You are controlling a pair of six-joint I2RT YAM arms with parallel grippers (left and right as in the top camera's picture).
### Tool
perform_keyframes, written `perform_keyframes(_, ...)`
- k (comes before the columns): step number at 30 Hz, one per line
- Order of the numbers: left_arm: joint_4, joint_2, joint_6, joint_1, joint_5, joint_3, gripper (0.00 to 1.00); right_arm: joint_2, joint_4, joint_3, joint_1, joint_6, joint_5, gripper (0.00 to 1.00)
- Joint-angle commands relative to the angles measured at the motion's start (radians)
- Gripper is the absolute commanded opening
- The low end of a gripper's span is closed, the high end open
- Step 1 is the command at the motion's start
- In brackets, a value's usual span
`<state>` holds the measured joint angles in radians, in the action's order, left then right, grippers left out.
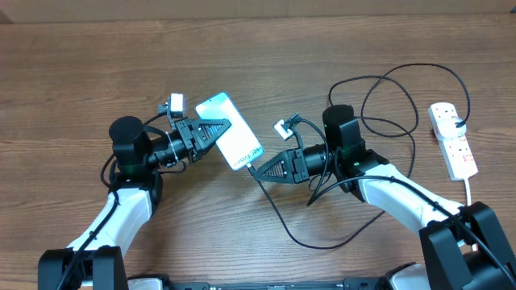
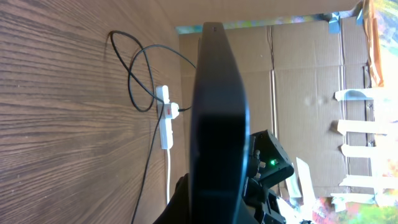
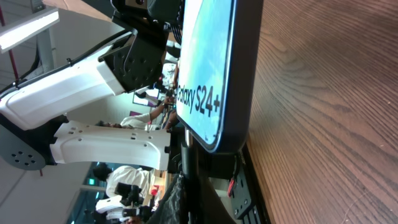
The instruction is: Plug charger to phone and switch on socket
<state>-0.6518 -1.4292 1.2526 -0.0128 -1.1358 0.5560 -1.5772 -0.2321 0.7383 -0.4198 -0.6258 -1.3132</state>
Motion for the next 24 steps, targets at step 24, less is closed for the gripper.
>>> perform_keyframes(24, -0.015, 0.01, 0.005, -0.039, -0.06, 0.014, 0.04, 0.018, -0.002, 0.003, 0.0, -0.064, 0.004, 0.04)
